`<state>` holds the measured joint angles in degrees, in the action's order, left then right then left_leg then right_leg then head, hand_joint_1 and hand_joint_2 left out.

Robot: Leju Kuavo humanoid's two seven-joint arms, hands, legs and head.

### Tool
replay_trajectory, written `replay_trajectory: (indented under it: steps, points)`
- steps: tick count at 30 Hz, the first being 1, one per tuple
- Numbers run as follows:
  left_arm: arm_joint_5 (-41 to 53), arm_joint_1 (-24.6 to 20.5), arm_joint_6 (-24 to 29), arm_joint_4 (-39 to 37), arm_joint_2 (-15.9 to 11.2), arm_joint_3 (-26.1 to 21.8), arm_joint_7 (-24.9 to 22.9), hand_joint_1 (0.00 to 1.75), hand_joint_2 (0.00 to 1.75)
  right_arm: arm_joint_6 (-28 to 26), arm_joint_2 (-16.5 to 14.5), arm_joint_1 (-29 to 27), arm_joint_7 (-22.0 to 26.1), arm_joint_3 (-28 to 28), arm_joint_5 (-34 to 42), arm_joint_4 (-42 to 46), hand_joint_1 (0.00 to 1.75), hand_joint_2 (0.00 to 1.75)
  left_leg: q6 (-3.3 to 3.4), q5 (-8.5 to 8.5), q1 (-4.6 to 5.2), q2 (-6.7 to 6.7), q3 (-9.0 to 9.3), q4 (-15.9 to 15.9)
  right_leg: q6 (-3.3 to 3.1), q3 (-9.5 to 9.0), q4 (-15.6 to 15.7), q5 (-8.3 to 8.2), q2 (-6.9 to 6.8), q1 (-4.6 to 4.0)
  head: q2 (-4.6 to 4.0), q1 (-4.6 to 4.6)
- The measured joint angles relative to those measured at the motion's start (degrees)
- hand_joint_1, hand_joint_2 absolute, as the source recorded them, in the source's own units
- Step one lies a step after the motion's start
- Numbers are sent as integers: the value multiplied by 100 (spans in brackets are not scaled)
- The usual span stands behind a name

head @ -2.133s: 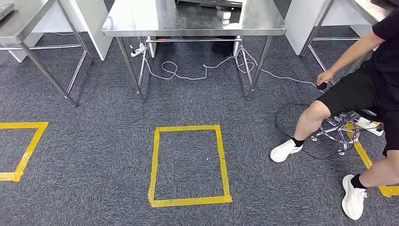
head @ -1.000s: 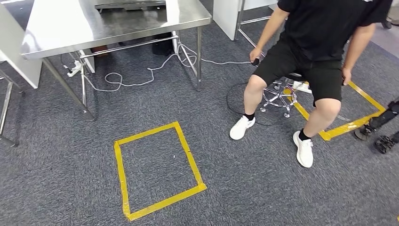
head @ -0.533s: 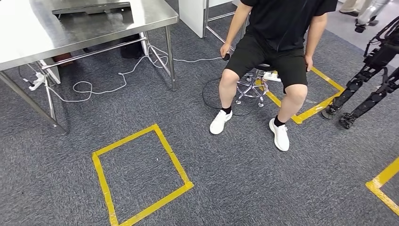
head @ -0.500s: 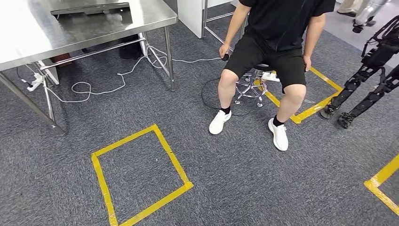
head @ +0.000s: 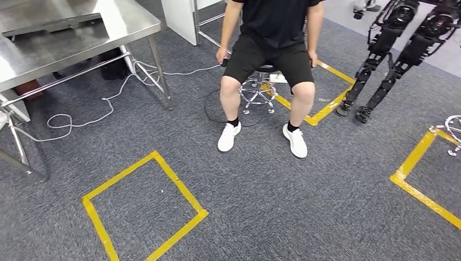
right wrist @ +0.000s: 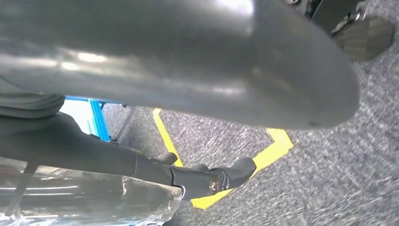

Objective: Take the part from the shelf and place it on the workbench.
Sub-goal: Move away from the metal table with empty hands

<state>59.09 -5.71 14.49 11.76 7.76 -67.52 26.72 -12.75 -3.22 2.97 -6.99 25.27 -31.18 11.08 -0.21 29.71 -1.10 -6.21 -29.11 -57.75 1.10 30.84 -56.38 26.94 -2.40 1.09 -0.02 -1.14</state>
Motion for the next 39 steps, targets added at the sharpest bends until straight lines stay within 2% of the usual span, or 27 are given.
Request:
replay_trajectory:
  steps: [2, 3, 4, 5, 6, 7, 9, 11, 12, 14, 17, 19, 20, 21, 23, 24, 25, 27, 28, 29, 30, 32, 34, 36, 37, 38, 39]
  points:
    - [-21, 5, 15, 0, 6, -7, -16, 0, 0, 33, 4, 12, -1, -9, -31, 0, 0, 0, -33, 396, -35, 363, -240, -581, -88, 2, 19, -52, 135, 53, 0, 22]
    - [-33, 16, 25, 0, 8, -11, -28, 0, 0, 50, 5, 20, -2, -18, -46, 0, 0, 0, -36, 627, -38, 511, -427, -1008, -117, 26, 16, -66, 208, 32, 1, 31]
    - [-49, 28, 34, 0, 11, -14, -39, 0, 0, 62, 3, 25, -2, -30, -60, 0, 0, 0, -36, 784, -40, 583, -595, -1382, -134, 41, 13, -76, 286, 14, 0, 32]
    - [-64, 38, 43, 0, 12, -16, -47, 0, 0, 73, 3, 24, -2, -41, -68, 0, 0, 0, -34, 827, -40, 618, -693, -1595, -138, 49, 10, -81, 367, -1, 0, 31]
    - [-78, 43, 52, 0, 13, -17, -52, 0, 0, 83, 4, 20, -2, -51, -73, 0, 0, 0, -28, 738, -42, 634, -685, -1575, -136, 47, 3, -82, 451, -9, 0, 33]
    - [-87, 44, 58, 0, 15, -18, -54, 0, 0, 93, 6, 18, -2, -58, -78, 0, 0, 0, -18, 543, -47, 652, -568, -1323, -132, 40, -8, -83, 536, -12, -1, 34]
    - [-90, 44, 70, 0, 23, -20, -55, 0, 0, 125, 13, 26, -2, -76, -91, 0, 0, 0, -1, 134, -74, 867, -214, -535, -114, 46, -57, -78, 698, -26, -1, 36]
    - [-89, 43, 78, 0, 38, -20, -51, 0, 0, 152, 19, 53, -2, -98, -106, 0, 0, 0, 18, 1, -80, 1090, -41, -98, -54, 114, -106, -88, 831, -41, 1, 28]
    - [-89, 41, 80, 0, 49, -20, -49, 0, 0, 157, 24, 57, -2, -104, -109, 0, 0, 0, 36, 22, -62, 1116, -40, -66, -10, 157, -114, -104, 890, -44, 1, 26]
    - [-89, 37, 81, 0, 62, -20, -47, 0, 0, 160, 31, 51, -2, -107, -110, 0, 0, 0, 72, 18, -28, 1046, -52, -63, 46, 202, -99, -136, 964, -24, 0, 28]
    - [-89, 35, 82, 0, 66, -20, -47, 0, 0, 159, 34, 46, -2, -107, -110, 0, 0, 0, 85, 17, -18, 1030, -53, -63, 57, 206, -94, -143, 981, -19, -1, 28]
    - [-84, 24, 82, 1, 80, -20, -47, 0, 0, 161, 44, 36, -2, -107, -110, 0, 0, 0, 142, -24, -35, 957, -48, -18, 88, 251, -116, -142, 974, -38, -1, 24]
    - [-79, 17, 78, 1, 89, -20, -51, 0, 0, 166, 49, 37, -2, -108, -110, 0, 0, 0, 192, -52, -38, 869, -50, 12, 84, 377, -324, -35, 830, -45, -1, 10]
    - [-62, 8, 55, 2, 98, -20, -46, 0, 0, 182, 56, 41, 1, -108, -105, 0, 0, 0, 240, -79, -33, 698, -57, 41, 104, 599, -765, 139, 659, -39, -1, -4]
    - [-18, -5, -8, 2, 101, -20, -12, 0, 0, 212, 64, 54, 21, -108, -77, 0, 0, 0, 277, -90, -9, 375, -69, 54, 161, 810, -1307, 369, 294, -1, -1, -33]
    - [10, -13, -42, 2, 101, -19, 18, 0, 0, 223, 73, 57, 43, -107, -55, 0, 0, 0, 267, -85, -3, 243, -64, 52, 223, 694, -1176, 318, 201, 20, -1, -37]
    - [28, -19, -58, 4, 99, -17, 42, 0, 0, 223, 77, 61, 68, -107, -33, 0, 0, 0, 248, -74, 5, 185, -52, 49, 246, 443, -730, 190, 53, 22, -1, -46]
    - [71, -24, -80, 7, 97, -11, 71, 0, 0, 223, 84, 76, 112, -104, 8, 1, 0, 0, 180, -40, 32, 76, -17, 44, 216, 135, -164, 27, -165, -19, 0, -51]
    - [90, -28, -91, 9, 96, -8, 74, 0, 0, 223, 84, 77, 127, -101, 25, 1, 0, 0, 144, -23, 45, 22, 3, 45, 176, 111, -90, 2, -201, -48, 0, -51]
    - [110, -33, -103, 9, 95, -4, 75, 0, 0, 221, 85, 71, 139, -96, 36, 1, 0, 0, 107, -14, 45, -36, 28, 55, 141, 129, -92, -12, -137, -74, 1, -45]
    - [126, -40, -114, 9, 94, 0, 74, 0, 0, 218, 85, 62, 154, -91, 45, 1, 0, 0, 72, 3, 30, -63, 47, 53, 94, 126, -76, -28, -66, -33, 1, -40]
    - [148, -42, -128, 9, 84, 4, 84, 0, 0, 207, 83, 43, 180, -85, 57, 1, 0, 0, 15, 170, -7, 122, 3, -131, 3, 95, -35, -67, 63, 32, 0, -9]
    - [160, -21, -134, 9, 74, 5, 96, 0, 0, 189, 68, 34, 197, -83, 63, 2, 0, 0, -9, 572, -31, 460, -281, -788, -85, 91, -19, -101, 188, 49, -1, 31]
    - [165, 11, -138, 9, 70, 5, 101, 0, 0, 169, 46, 24, 206, -83, 62, 1, 0, 0, -24, 870, -41, 610, -632, -1514, -129, 106, -23, -110, 335, 24, -1, 39]
    - [165, 23, -138, 9, 68, 4, 102, 0, 0, 163, 39, 14, 210, -83, 61, 1, 0, 0, -38, 850, -52, 633, -707, -1640, -129, 105, -29, -110, 417, 18, -1, 40]
    - [165, 31, -138, 9, 63, 4, 104, 0, 0, 161, 37, 4, 213, -83, 60, 0, 0, 0, -54, 706, -74, 645, -676, -1533, -127, 101, -42, -109, 501, 19, -1, 41]
    - [165, 35, -138, 9, 58, 4, 105, 0, 0, 160, 36, -3, 214, -83, 59, 0, 0, 0, -71, 481, -106, 681, -553, -1227, -118, 99, -67, -103, 587, 25, -1, 42]
